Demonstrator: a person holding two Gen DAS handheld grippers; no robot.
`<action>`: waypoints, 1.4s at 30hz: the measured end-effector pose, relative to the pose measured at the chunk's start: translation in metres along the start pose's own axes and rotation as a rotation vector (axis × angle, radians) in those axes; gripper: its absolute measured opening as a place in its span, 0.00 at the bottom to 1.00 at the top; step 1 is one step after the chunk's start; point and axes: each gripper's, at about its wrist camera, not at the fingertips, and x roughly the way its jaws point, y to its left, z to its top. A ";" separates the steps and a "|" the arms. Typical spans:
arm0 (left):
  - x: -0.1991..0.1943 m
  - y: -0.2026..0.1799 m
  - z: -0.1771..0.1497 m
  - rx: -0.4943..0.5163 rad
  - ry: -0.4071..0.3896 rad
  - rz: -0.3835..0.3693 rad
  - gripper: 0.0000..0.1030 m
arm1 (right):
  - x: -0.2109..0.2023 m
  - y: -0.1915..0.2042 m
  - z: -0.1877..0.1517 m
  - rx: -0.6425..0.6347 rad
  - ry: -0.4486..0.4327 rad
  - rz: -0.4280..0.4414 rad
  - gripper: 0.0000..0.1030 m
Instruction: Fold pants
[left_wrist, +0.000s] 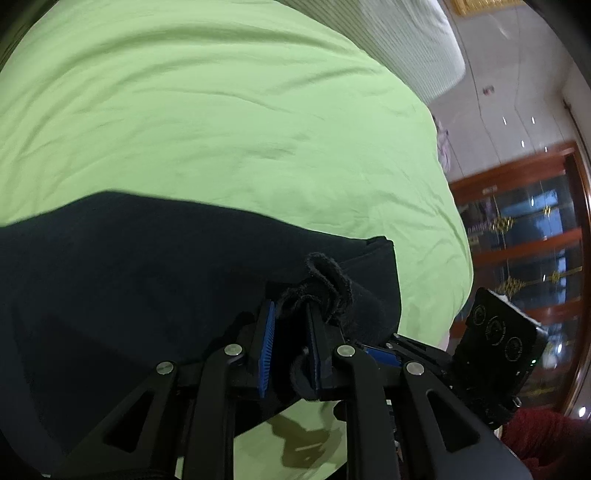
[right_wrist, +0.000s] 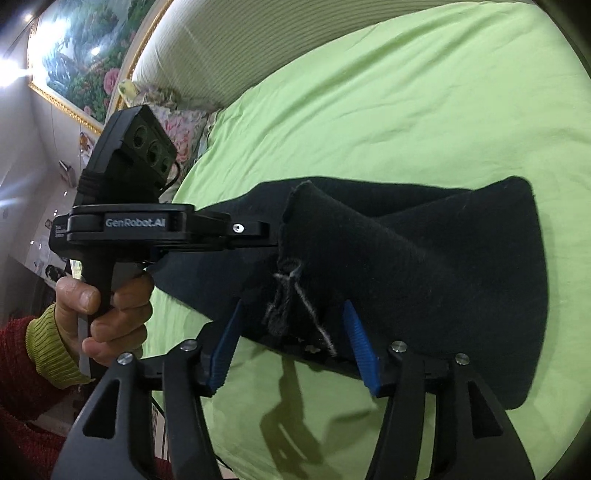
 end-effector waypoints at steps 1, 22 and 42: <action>-0.003 0.003 -0.002 -0.016 -0.009 -0.002 0.19 | 0.001 0.001 0.000 0.000 0.006 0.005 0.56; -0.118 0.088 -0.098 -0.427 -0.352 0.111 0.56 | 0.023 0.065 0.056 -0.165 0.057 0.100 0.56; -0.178 0.173 -0.169 -0.799 -0.535 0.138 0.67 | 0.136 0.146 0.109 -0.392 0.306 0.160 0.56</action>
